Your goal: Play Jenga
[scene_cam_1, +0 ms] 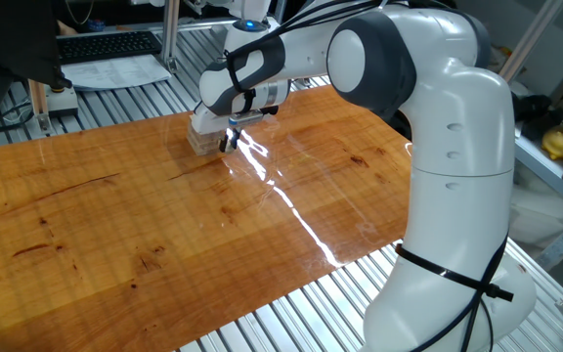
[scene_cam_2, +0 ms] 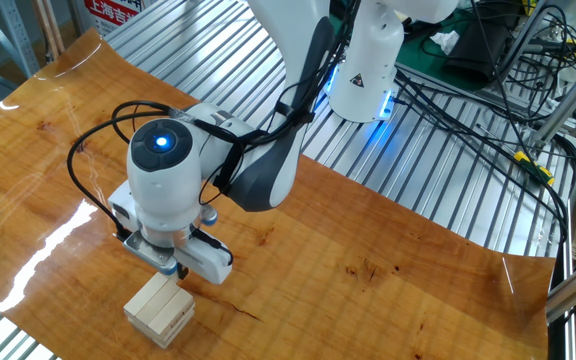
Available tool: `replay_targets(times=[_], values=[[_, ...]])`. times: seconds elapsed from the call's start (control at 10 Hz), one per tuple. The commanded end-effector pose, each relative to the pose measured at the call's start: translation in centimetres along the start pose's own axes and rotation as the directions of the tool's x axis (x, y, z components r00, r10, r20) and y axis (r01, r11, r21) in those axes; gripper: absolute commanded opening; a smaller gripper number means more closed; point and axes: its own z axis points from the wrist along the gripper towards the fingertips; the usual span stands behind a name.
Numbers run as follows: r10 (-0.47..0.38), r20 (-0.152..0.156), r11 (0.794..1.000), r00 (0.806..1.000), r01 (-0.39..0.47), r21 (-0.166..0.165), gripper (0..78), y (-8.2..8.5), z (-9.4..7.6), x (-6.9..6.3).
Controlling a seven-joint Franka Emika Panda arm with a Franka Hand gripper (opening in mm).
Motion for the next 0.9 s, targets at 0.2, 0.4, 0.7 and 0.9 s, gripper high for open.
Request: replay_targets(times=[0.2,0.4,0.7,0.9], values=[[0.000,0.006,1.000,1.000,0.000,0.002,1.2,-0.03,-0.13,-0.10],[0.000,0.006,1.000,1.000,0.000,0.002,1.2,-0.03,-0.13,-0.10],[0.010,0.010,0.999,1.000,-0.010,0.041,1.2,-0.16,-0.07,0.03],[0.014,0.012,0.999,1.000,-0.014,0.044,1.2,-0.35,-0.04,0.11]])
